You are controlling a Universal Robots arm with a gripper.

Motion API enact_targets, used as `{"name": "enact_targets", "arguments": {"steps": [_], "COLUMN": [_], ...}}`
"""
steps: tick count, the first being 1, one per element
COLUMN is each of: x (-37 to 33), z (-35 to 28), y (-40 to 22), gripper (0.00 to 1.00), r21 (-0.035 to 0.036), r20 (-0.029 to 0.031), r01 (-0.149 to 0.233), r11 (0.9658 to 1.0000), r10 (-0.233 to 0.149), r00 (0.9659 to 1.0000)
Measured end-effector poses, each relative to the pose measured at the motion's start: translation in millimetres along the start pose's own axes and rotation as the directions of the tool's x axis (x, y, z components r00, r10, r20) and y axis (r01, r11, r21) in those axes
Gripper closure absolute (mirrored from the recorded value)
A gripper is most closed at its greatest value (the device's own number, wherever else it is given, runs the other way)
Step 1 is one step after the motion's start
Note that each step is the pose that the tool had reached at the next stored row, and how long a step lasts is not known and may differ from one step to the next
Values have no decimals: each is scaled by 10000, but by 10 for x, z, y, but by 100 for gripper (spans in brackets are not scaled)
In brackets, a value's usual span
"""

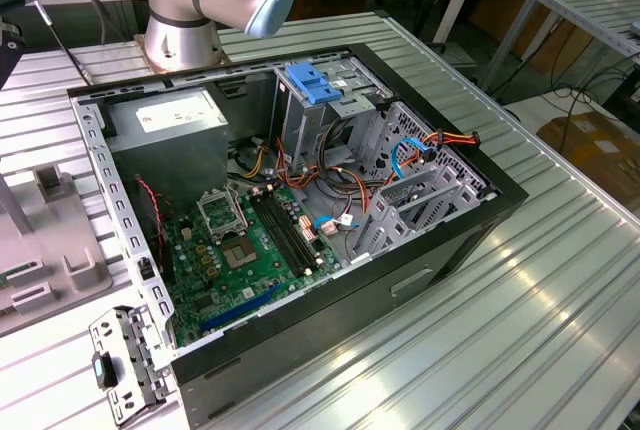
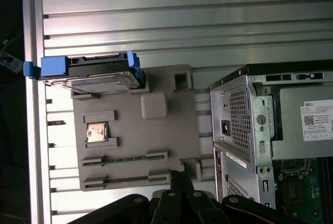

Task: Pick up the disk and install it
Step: 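Reach for the disk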

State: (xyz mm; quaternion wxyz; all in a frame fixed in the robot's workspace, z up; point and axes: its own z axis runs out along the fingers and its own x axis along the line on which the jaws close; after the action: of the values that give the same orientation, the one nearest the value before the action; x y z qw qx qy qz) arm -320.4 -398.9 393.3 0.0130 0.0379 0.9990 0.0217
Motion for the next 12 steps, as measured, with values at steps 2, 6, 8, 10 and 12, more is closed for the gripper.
{"name": "enact_targets", "arguments": {"steps": [2,6,8,10,12], "x": [12,35,48,61,74], "z": [0,-1,-1,-1,-1], "y": [-1,-3,-4,-5,-6], "gripper": [89,89,89,89,89], "r21": [0,0,0,-1,-1], "r20": [1,1,1,1,1], "r01": [0,0,0,0,0], "r11": [10000,10000,10000,10000,10000], "r10": [0,0,0,0,0], "r00": [10000,10000,10000,10000,10000]}}
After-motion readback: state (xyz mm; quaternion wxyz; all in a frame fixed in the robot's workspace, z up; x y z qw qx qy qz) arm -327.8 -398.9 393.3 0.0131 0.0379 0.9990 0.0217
